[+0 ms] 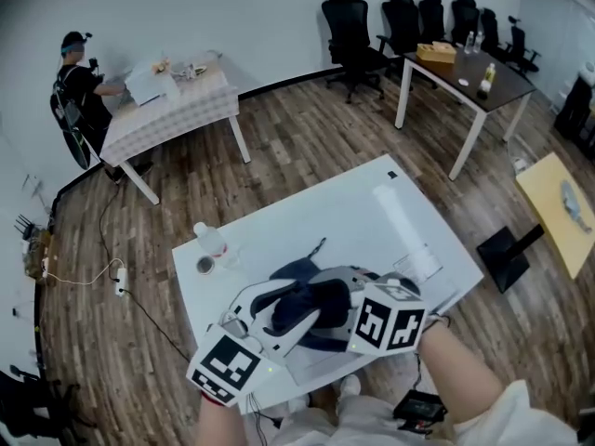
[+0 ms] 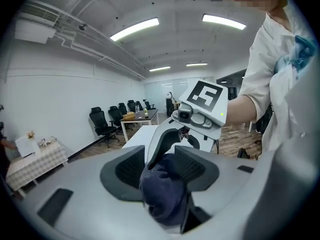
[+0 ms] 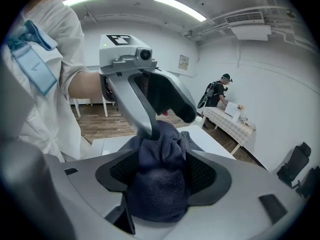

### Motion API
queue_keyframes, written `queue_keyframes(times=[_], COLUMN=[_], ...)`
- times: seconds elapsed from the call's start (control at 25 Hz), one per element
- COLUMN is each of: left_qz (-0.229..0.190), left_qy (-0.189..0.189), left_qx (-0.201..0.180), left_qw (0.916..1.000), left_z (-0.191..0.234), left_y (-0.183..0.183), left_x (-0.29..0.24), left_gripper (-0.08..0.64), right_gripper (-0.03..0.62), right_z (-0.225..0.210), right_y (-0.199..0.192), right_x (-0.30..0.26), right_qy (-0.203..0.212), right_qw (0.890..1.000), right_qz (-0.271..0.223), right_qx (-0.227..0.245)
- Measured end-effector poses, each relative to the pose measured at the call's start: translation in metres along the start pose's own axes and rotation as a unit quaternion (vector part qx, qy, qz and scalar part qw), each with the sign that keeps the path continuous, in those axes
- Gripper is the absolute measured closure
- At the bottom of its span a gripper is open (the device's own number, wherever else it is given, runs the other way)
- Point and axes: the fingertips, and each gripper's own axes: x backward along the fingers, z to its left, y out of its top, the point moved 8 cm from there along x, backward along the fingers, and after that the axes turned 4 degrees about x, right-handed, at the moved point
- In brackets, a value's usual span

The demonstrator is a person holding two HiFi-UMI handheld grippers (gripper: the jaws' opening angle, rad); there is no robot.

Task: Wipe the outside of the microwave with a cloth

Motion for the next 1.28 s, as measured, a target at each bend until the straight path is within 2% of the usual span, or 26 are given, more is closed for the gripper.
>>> queue_keyframes(times=[0.16,0.24,0.28,0.4,0.6,0.8,0.96,1.08,1.28], left_qz=[-0.012,-0.017,-0.017,-0.019,-0.033,-0.055,-0.052,-0.049,-0.054], left_qy=[0.023,0.02,0.017,0.006,-0.015,-0.041,-0.057,-0.057,-0.036], left_qx=[0.03,0.036,0.035,0.032,0.035,0.027,0.026,0.019,0.019], left_qw=[0.9992,0.999,0.9991,0.9993,0.9987,0.9972,0.9967,0.997,0.9977], left_z=[-0.001,-0.003,-0.005,-0.008,0.004,0.004,-0.004,-0.009,-0.006], left_y=[-0.004,-0.006,-0.006,-0.004,0.003,0.022,0.035,0.045,0.068], left_x=[0.001,-0.002,-0.004,-0.01,-0.01,-0.023,-0.047,-0.062,-0.09], left_gripper=[0.374,0.374,0.374,0.374,0.374,0.374,0.373,0.369,0.365], right_gripper=[0.309,0.422,0.455,0.478,0.488,0.489,0.489,0.489,0.489], right_z=[-0.002,-0.001,0.0,-0.001,-0.012,-0.025,-0.034,-0.04,-0.06], right_y=[-0.006,-0.007,-0.009,-0.011,-0.012,-0.019,-0.036,-0.049,-0.078], right_x=[-0.01,-0.01,-0.009,-0.004,0.016,0.049,0.073,0.09,0.126], right_qy=[0.01,0.004,0.0,-0.01,-0.046,-0.079,-0.081,-0.081,-0.083], right_qw=[1.0,1.0,1.0,1.0,0.997,0.995,0.995,0.995,0.996], right_qz=[0.012,0.02,0.025,0.028,0.019,0.015,0.021,0.019,0.004], right_qx=[-0.002,0.0,0.002,-0.008,-0.051,-0.053,-0.055,-0.051,-0.038])
